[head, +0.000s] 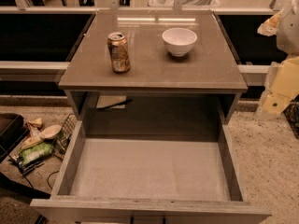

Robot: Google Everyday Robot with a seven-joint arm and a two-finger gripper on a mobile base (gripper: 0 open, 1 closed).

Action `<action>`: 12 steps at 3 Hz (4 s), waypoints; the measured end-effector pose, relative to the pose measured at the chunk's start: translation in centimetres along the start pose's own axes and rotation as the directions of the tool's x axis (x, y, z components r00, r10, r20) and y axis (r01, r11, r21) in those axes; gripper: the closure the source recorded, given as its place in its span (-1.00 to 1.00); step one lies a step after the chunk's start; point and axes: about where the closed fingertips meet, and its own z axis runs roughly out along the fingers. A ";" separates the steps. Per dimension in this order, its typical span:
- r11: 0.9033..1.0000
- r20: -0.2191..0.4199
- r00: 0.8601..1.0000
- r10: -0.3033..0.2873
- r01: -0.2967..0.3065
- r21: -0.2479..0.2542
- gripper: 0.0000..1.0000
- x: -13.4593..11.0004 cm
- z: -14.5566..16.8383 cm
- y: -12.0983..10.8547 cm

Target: Place orange can into top drawer

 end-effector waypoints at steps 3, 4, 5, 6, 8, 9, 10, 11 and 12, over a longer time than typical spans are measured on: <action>1.000 0.242 0.970 0.023 -0.024 0.002 -1.00 -2.9 4.4 -2.9; 0.998 0.549 0.835 0.036 -0.054 0.017 -1.00 -9.4 8.7 -7.0; 0.994 0.703 0.710 0.036 -0.096 0.045 -1.00 -13.8 10.6 -10.3; 0.991 0.790 0.611 0.052 -0.128 0.034 -1.00 -18.1 12.2 -13.0; 0.992 0.799 0.598 0.066 -0.123 0.010 -1.00 -19.4 13.5 -13.8; 0.992 0.811 0.576 0.102 -0.120 -0.040 -1.00 -21.8 16.1 -15.2; 0.988 0.822 0.550 0.150 -0.106 -0.110 -1.00 -25.1 19.3 -16.1; 0.981 0.839 0.509 0.195 -0.089 -0.174 -1.00 -27.7 22.2 -15.7; 0.979 0.850 0.488 0.198 -0.064 -0.191 -0.63 -30.4 23.3 -15.3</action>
Offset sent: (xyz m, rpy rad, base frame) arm 0.0481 0.0351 -0.0016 0.1763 -0.0827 0.0831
